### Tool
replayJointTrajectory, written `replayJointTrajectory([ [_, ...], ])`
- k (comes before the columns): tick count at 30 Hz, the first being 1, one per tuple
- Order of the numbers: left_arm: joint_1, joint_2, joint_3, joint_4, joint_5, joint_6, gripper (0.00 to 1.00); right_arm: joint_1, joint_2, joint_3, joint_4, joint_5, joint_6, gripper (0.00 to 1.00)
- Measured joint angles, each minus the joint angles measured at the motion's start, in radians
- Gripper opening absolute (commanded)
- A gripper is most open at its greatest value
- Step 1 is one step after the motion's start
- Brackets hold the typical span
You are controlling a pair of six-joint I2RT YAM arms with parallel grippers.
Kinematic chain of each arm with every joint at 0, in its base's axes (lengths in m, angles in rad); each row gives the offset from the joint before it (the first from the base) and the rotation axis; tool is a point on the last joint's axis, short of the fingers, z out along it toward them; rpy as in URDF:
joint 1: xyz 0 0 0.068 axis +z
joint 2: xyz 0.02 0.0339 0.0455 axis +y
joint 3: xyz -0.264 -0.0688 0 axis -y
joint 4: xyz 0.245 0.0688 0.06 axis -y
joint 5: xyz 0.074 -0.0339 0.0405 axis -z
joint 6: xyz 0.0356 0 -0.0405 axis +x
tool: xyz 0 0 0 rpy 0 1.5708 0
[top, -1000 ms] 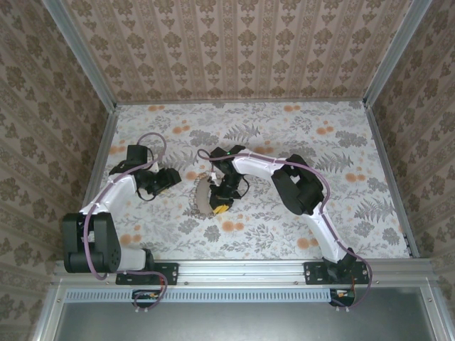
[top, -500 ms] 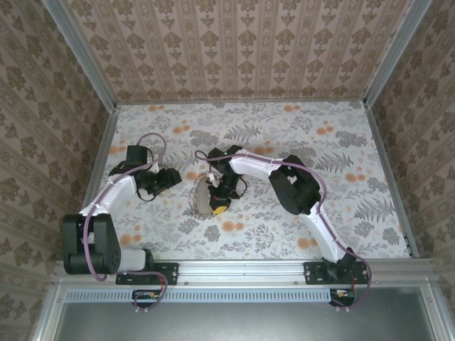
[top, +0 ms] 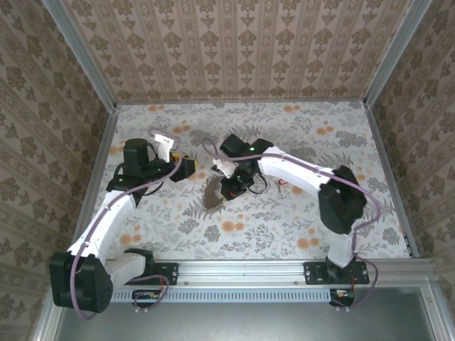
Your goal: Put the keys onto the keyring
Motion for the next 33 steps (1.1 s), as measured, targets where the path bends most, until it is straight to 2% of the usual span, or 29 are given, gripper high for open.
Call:
replayJointTrajectory([
  [5,-0.058,0.047,0.018,0.041,0.2,0.184,0.42,-0.006,-0.27,-0.253,0.191,0.021,-0.243,0.0],
  [9,-0.103,0.082,0.04,0.024,0.314,0.346,0.29,-0.026,-0.39,-0.33,0.268,-0.005,-0.387,0.0],
  [15,-0.195,0.146,0.074,-0.019,0.41,0.523,0.3,-0.038,-0.477,-0.38,0.344,-0.024,-0.541,0.0],
  [20,-0.241,0.151,0.083,-0.033,0.401,0.591,0.31,-0.043,-0.539,-0.402,0.394,-0.024,-0.619,0.0],
  [26,-0.332,0.13,0.083,-0.033,0.306,0.631,0.29,-0.047,-0.545,-0.402,0.406,-0.023,-0.686,0.0],
  [29,-0.352,0.13,0.083,-0.035,0.266,0.644,0.25,-0.048,-0.545,-0.402,0.407,-0.023,-0.692,0.0],
  [33,-0.364,0.134,0.089,-0.043,0.225,0.67,0.11,-0.05,-0.544,-0.402,0.417,-0.023,-0.692,0.0],
])
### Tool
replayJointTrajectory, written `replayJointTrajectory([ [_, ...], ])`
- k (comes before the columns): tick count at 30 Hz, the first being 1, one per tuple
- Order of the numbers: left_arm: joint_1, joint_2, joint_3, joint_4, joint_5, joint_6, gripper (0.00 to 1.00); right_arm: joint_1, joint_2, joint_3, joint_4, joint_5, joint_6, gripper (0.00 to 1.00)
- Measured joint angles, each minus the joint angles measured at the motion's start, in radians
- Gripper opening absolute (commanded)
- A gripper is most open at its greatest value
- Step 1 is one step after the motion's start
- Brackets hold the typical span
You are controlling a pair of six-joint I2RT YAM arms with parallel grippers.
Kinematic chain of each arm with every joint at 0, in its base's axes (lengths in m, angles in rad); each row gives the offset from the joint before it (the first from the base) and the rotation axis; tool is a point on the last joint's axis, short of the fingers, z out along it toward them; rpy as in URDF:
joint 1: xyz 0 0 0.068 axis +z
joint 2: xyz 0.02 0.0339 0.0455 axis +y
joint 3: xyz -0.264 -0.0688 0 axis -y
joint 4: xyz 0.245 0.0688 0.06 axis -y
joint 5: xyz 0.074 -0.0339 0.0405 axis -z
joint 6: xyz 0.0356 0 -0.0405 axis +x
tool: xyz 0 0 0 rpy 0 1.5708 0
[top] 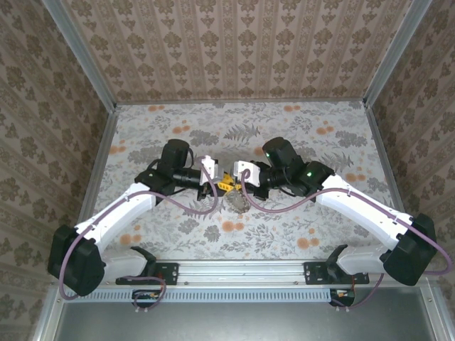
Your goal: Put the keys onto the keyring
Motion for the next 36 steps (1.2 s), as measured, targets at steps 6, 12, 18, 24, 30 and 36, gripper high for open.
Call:
replayJointTrajectory([
  [6,-0.004,0.014,0.035,-0.038,-0.043,0.05,0.0,-0.005,0.002,0.0,0.006,0.003,0.005,0.0],
  [12,-0.003,0.014,0.057,-0.053,-0.069,0.077,0.0,-0.025,-0.004,-0.027,0.07,-0.005,0.045,0.19],
  [18,0.017,0.014,0.058,-0.033,-0.008,0.067,0.0,-0.095,-0.061,-0.097,0.153,-0.062,0.092,0.27],
  [24,0.035,0.015,0.059,-0.004,0.079,0.064,0.0,-0.135,-0.096,-0.118,0.176,-0.097,0.087,0.24],
  [30,0.035,0.036,0.061,0.033,0.136,0.063,0.0,-0.134,-0.098,-0.135,0.185,-0.133,0.01,0.21],
  [36,0.035,0.051,0.067,0.046,0.156,0.061,0.0,-0.134,-0.098,-0.146,0.194,-0.158,-0.068,0.23],
])
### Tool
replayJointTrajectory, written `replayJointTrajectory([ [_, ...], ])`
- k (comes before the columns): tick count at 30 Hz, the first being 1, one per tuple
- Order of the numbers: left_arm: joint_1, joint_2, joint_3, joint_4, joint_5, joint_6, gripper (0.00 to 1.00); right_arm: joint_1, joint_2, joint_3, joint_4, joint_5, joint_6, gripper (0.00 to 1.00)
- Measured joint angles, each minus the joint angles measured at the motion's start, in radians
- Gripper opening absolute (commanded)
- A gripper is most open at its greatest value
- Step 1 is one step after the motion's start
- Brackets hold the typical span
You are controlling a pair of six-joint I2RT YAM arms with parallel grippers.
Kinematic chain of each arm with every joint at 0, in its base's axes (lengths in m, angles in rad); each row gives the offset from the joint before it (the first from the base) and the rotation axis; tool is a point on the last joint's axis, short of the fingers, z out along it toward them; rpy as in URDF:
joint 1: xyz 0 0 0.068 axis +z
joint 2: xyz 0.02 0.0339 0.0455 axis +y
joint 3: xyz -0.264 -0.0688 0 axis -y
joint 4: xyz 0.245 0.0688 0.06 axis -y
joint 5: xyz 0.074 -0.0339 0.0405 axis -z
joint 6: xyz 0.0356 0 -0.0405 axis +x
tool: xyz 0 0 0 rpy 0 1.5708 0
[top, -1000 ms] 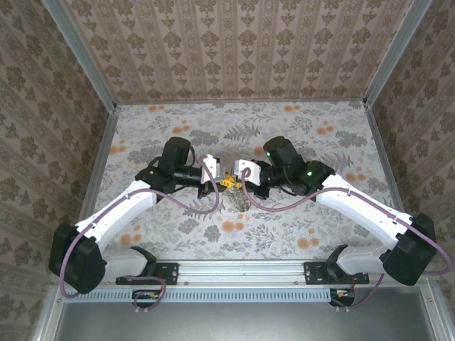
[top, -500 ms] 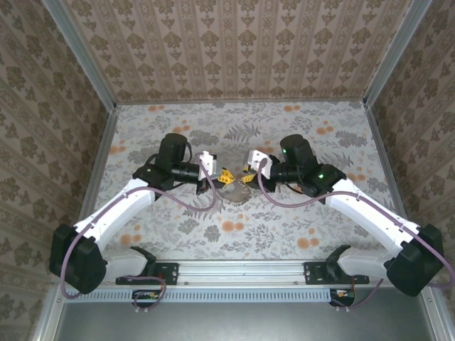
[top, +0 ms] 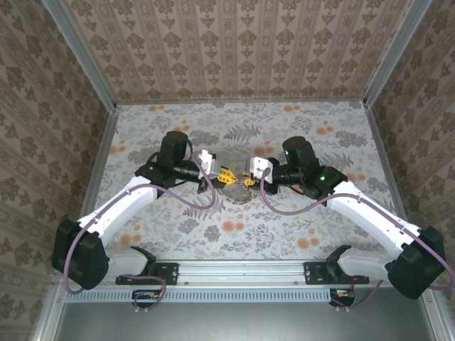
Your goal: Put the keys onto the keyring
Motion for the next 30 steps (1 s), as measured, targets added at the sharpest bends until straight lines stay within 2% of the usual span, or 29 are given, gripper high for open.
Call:
replayJointTrajectory([
  [4,0.0,0.002,0.004,0.013,0.001,-0.006,0.0,0.001,0.0,0.0,0.021,-0.036,-0.006,0.26],
  [19,-0.007,0.043,0.004,0.181,0.028,-0.131,0.0,0.001,0.015,-0.067,0.198,-0.068,0.071,0.23],
  [25,-0.013,0.048,0.004,0.226,0.042,-0.171,0.0,0.001,0.014,-0.102,0.254,-0.068,0.114,0.15],
  [30,-0.014,0.048,0.004,0.227,0.057,-0.177,0.0,-0.003,-0.003,-0.11,0.27,-0.063,0.13,0.19],
])
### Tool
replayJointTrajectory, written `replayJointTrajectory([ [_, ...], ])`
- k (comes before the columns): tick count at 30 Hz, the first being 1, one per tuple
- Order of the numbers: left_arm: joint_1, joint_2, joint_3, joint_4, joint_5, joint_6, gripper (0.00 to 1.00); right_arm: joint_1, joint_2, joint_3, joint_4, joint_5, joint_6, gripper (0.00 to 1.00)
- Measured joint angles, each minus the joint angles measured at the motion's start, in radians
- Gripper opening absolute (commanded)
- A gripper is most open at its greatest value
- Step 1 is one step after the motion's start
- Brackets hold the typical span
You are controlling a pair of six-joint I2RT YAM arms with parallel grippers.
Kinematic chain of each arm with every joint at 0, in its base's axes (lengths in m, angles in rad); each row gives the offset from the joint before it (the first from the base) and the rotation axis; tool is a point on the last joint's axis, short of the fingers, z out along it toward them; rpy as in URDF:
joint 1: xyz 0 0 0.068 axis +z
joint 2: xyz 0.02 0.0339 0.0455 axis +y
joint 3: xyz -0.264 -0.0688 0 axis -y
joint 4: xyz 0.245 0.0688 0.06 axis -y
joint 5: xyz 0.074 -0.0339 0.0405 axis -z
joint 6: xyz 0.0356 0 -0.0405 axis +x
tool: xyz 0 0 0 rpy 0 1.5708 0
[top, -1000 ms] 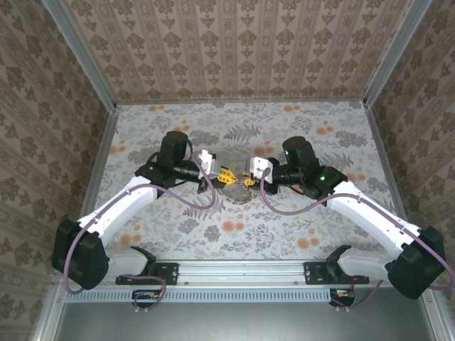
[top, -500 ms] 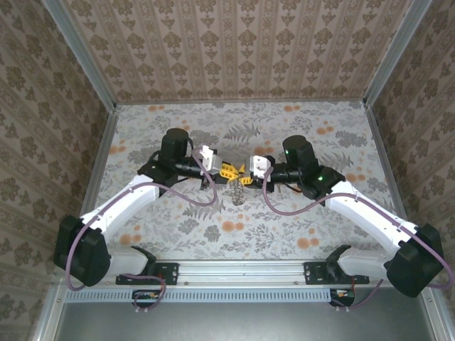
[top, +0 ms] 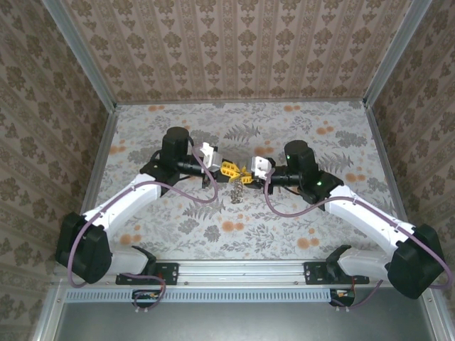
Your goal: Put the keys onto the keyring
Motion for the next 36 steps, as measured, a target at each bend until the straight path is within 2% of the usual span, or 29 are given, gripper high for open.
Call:
replayJointTrajectory([
  [15,0.0,0.002,0.0,0.013,0.003,0.0,0.0,-0.019,-0.028,-0.003,0.008,-0.044,0.011,0.21],
  [24,0.0,0.014,0.0,0.011,0.0,-0.008,0.0,-0.021,-0.029,-0.001,-0.005,-0.048,0.003,0.0],
  [27,0.0,0.014,0.019,-0.057,-0.027,0.029,0.1,-0.021,-0.027,0.021,-0.058,-0.023,-0.02,0.0],
  [30,-0.013,0.023,0.093,-0.212,-0.087,0.11,0.22,-0.016,-0.01,0.089,-0.166,0.024,-0.058,0.0],
  [32,-0.014,0.037,0.141,-0.285,-0.124,0.137,0.24,-0.004,0.015,0.157,-0.259,0.079,-0.093,0.0],
  [36,-0.023,0.055,0.157,-0.33,-0.173,0.144,0.26,0.026,0.056,0.245,-0.393,0.185,-0.148,0.0],
])
